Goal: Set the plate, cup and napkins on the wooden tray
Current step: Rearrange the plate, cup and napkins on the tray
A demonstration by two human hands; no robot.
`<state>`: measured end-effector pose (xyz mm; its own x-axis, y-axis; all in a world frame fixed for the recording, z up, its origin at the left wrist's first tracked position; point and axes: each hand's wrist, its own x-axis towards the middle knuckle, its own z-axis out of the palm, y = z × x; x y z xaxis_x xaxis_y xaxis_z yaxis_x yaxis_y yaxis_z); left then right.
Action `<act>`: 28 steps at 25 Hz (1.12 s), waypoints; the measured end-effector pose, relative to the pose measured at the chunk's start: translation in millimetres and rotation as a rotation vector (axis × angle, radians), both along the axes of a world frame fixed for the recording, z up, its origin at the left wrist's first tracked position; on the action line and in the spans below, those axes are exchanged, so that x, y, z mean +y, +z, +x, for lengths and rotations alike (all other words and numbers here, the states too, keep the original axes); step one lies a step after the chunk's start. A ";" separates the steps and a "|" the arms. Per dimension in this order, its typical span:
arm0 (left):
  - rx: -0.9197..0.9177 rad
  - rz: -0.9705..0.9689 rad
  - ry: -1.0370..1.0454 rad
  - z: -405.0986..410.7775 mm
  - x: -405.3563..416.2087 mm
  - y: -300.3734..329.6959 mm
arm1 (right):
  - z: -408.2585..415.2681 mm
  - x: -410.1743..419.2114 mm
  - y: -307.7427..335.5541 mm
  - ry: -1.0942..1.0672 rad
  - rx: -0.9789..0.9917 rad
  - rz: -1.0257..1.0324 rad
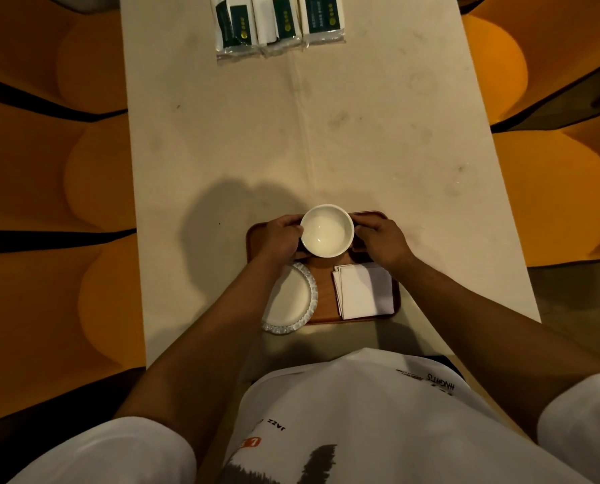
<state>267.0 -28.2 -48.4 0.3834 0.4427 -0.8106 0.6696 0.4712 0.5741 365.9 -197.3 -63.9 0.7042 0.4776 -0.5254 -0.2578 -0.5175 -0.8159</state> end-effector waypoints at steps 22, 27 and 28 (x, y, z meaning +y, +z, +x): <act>0.002 0.084 -0.050 -25.0 34.6 -4.4 | -25.2 31.1 1.4 0.018 0.075 -0.004; 0.054 0.307 -0.196 -27.5 37.8 3.1 | -22.5 28.0 6.7 -0.049 0.085 -0.001; 0.072 0.386 -0.241 -29.5 36.9 7.3 | -22.4 24.8 8.6 -0.080 0.079 -0.008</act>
